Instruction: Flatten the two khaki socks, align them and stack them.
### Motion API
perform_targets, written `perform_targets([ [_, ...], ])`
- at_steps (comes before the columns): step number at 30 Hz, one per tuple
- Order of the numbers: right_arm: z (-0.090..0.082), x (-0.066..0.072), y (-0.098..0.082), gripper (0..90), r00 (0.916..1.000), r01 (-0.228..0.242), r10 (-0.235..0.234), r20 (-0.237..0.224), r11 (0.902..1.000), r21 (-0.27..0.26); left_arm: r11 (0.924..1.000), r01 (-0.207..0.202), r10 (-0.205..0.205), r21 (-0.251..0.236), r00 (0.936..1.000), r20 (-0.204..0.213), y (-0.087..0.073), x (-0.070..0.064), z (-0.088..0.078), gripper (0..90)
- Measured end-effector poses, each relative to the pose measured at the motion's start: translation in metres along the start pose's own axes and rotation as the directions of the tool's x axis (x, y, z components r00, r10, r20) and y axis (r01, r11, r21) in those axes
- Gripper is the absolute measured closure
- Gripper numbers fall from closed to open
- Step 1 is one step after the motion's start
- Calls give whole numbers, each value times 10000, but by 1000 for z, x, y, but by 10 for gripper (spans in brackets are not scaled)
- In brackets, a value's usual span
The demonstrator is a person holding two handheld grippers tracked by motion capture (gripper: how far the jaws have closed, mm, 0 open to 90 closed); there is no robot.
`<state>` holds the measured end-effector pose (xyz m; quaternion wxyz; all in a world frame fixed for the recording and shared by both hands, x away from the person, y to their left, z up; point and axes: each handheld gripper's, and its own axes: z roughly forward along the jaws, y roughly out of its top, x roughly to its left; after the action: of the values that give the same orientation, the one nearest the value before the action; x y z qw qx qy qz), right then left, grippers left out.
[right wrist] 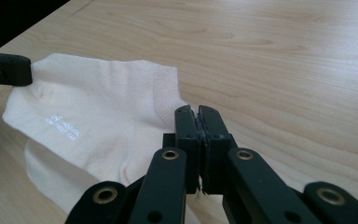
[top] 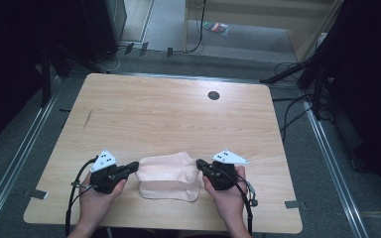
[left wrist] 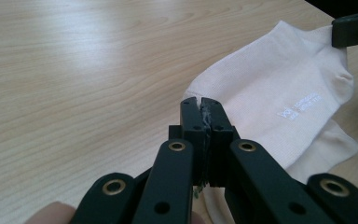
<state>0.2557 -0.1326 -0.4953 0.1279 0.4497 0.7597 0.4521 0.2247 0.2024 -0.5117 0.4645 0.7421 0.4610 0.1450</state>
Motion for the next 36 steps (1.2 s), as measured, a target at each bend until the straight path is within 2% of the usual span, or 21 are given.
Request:
perform_targets([
  [8, -7, 5, -17, 888, 10000, 30, -28, -58, 9995, 308, 9998, -18, 15, 213, 9999, 147, -9, -5, -2, 900],
  [17, -11, 7, -32, 888, 10000, -11, 14, -51, 9982, 607, 9973, -39, 11, 728, 9993, 385, -21, -9, -1, 900],
  [22, -11, 10, -35, 888, 9999, 62, -55, -100, 9979, 651, 9967, 35, -70, 809, 9990, 432, -24, -8, -4, 900],
  [25, -8, 11, -38, 888, 9999, 63, -55, -112, 9970, 767, 9946, -72, 33, 1032, 9993, 380, -27, -8, 1, 900],
  [29, -5, 13, -41, 887, 9998, 214, -212, -35, 9964, 816, 9938, -158, 116, 1103, 9992, 386, -28, -8, 3, 900],
  [36, -4, 11, -43, 886, 9998, 222, -222, -10, 9964, 824, 9922, -328, 274, 1204, 9986, 463, -29, -11, 5, 900],
])
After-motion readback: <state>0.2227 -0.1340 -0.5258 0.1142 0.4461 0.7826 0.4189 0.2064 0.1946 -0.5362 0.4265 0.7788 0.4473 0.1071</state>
